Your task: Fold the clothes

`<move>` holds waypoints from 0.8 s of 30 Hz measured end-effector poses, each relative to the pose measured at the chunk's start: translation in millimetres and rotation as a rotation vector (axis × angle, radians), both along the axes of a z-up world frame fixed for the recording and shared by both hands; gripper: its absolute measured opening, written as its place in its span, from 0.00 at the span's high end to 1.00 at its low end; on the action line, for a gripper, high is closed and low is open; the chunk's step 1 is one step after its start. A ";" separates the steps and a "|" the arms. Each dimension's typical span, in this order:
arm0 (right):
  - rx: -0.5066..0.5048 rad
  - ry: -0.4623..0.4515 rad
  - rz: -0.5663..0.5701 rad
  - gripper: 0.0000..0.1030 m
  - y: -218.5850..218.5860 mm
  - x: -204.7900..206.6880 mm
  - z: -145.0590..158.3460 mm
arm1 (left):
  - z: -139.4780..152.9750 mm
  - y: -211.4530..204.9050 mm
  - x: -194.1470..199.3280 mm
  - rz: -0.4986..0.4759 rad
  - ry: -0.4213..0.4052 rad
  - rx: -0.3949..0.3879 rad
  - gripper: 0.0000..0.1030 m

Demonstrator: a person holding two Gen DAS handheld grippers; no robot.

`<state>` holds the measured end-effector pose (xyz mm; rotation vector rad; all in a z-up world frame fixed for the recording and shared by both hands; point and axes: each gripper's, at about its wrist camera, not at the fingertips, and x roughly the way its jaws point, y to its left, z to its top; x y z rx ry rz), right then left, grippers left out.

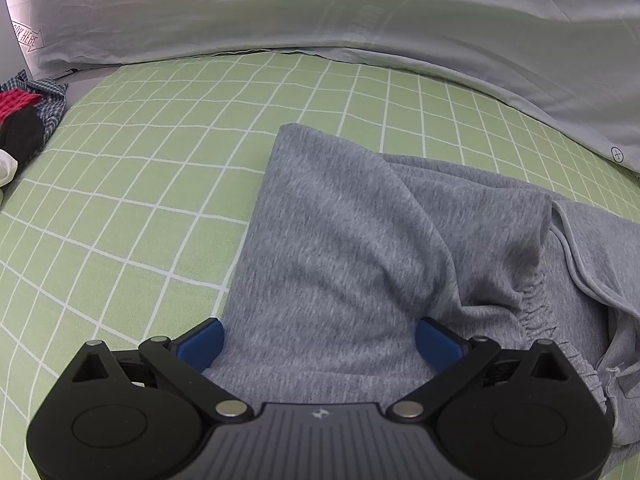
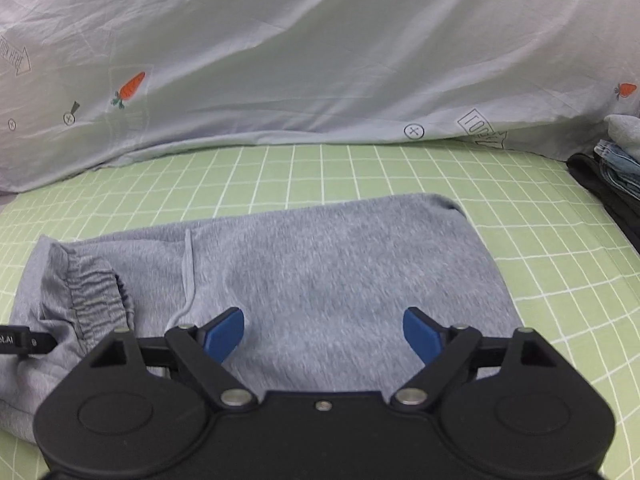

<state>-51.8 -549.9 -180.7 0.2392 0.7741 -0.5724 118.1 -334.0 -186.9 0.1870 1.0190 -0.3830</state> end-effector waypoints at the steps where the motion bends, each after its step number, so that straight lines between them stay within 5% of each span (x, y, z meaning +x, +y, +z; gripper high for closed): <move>1: -0.019 0.038 0.042 0.15 6.6 1.4 -6.5 | 0.1 -0.2 0.2 0.001 0.000 0.001 0.01; 6: -0.208 0.118 0.151 0.14 39.1 1.9 -17.0 | 2.8 -3.0 -1.0 -0.006 0.003 0.030 0.01; 9: -0.191 0.088 0.145 0.11 25.8 -0.2 -4.6 | 5.3 -5.5 -5.3 -0.025 -0.006 0.060 0.01; 11: -0.186 0.053 0.095 0.00 11.8 -6.9 1.7 | 6.4 -7.2 -8.1 -0.039 -0.017 0.080 0.01; 19: -0.129 0.105 -0.097 0.00 -66.0 -35.3 -6.8 | 6.6 -16.0 -17.1 -0.096 -0.073 0.149 0.01; 24: 0.002 0.086 -0.147 0.04 -94.9 -45.5 -13.7 | 5.9 -17.8 -18.7 -0.108 -0.093 0.168 0.00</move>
